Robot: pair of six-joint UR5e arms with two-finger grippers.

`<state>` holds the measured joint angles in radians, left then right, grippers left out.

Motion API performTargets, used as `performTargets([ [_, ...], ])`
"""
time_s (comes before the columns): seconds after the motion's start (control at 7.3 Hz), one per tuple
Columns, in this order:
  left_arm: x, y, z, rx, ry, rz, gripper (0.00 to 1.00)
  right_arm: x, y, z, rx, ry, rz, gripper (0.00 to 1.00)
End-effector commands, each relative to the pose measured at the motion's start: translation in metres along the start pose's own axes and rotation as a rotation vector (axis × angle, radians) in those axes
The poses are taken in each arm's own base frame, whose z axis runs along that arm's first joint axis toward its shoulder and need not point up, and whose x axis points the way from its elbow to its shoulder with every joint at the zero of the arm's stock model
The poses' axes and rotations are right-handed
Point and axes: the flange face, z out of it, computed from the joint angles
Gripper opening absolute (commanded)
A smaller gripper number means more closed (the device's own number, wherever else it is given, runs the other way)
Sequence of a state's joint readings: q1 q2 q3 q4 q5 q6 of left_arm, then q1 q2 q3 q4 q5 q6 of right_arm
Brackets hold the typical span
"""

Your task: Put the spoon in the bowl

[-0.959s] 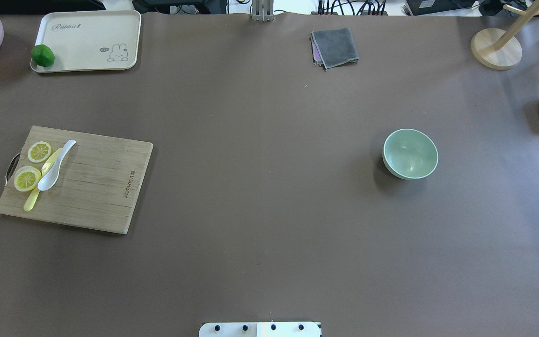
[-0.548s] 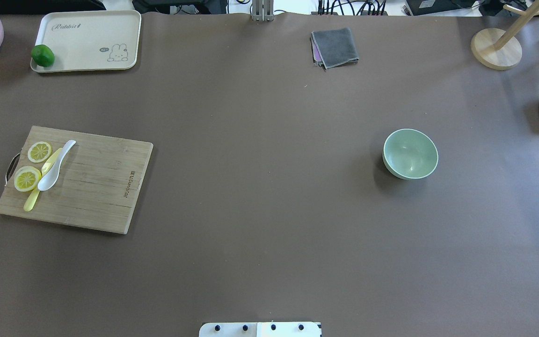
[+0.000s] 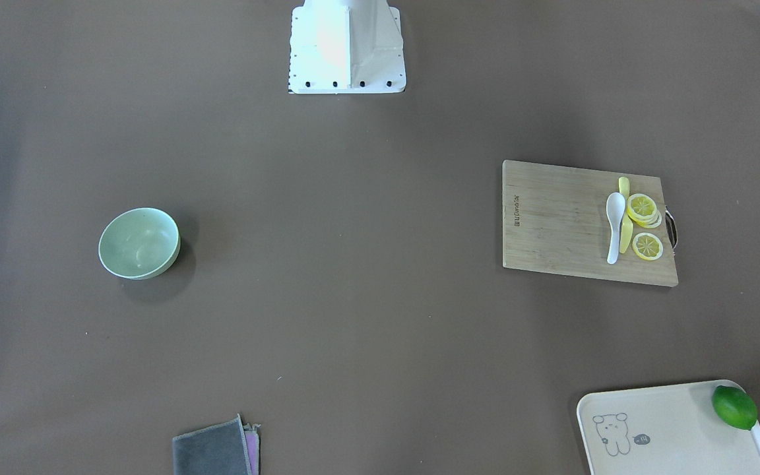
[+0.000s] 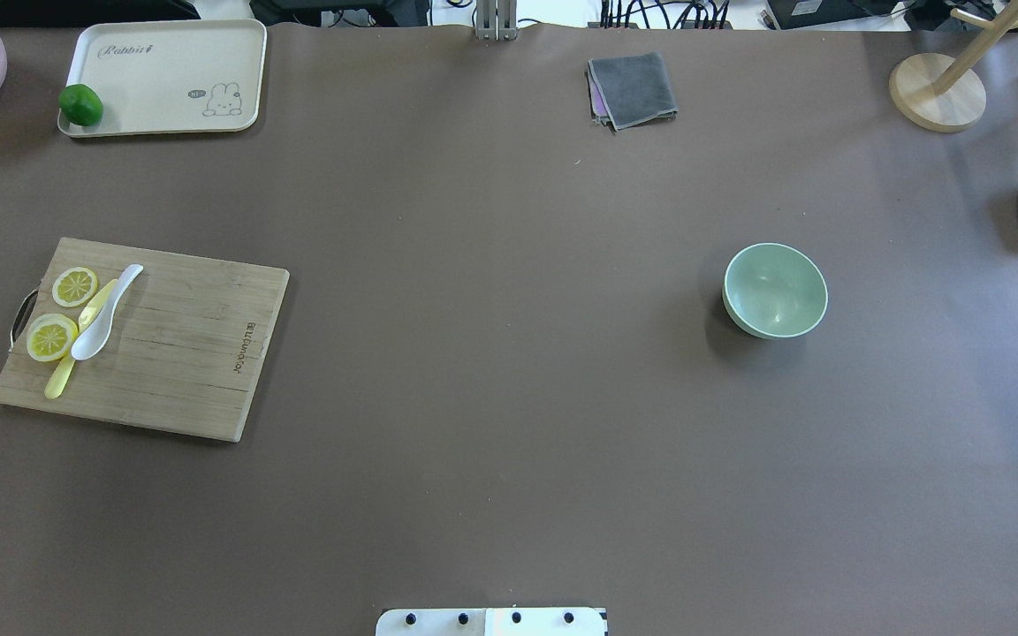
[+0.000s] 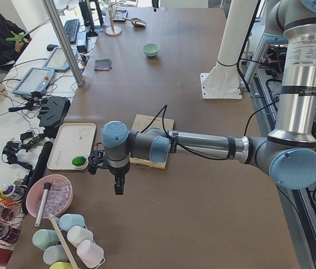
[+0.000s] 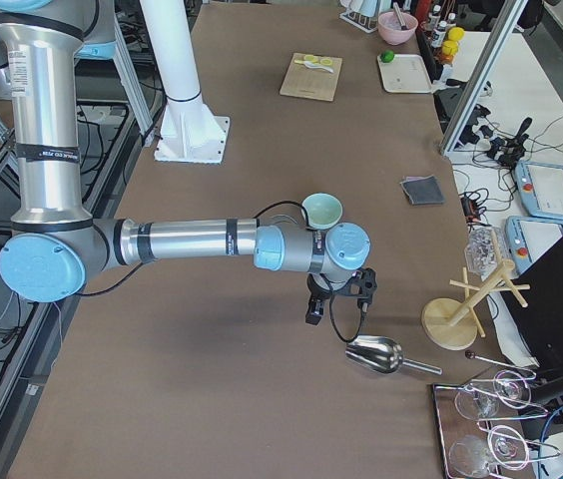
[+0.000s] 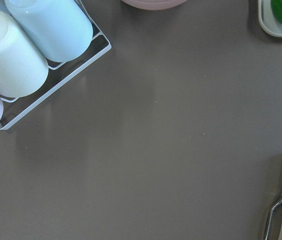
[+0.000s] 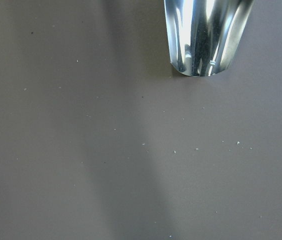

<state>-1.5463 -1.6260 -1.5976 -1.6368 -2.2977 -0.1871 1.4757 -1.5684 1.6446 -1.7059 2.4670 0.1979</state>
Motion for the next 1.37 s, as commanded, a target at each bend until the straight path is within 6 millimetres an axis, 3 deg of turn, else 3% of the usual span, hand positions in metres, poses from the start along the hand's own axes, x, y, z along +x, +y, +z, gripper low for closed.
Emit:
performTargets([
  [0.0,0.000,0.000,0.000,-0.001,0.000,-0.001,0.98,0.000,0.000,0.000,-0.001,0.001,0.002,1.00],
  [0.41,0.000,0.000,0.000,-0.002,0.001,-0.002,0.98,-0.002,-0.001,-0.001,0.001,0.000,-0.002,1.00],
  [0.68,-0.017,0.024,0.016,-0.022,-0.002,-0.012,0.98,-0.003,-0.002,-0.002,0.005,0.004,-0.005,1.00],
  [0.96,-0.024,0.032,0.022,-0.033,0.004,-0.018,0.98,-0.002,-0.003,-0.002,0.007,0.016,-0.007,1.00],
  [1.1,-0.024,0.032,0.023,-0.034,0.004,-0.017,0.98,-0.006,-0.005,-0.001,0.007,0.021,-0.015,1.00],
  [1.23,-0.020,0.030,0.019,-0.008,0.009,0.004,0.98,-0.032,-0.013,0.009,-0.004,0.055,-0.069,1.00],
])
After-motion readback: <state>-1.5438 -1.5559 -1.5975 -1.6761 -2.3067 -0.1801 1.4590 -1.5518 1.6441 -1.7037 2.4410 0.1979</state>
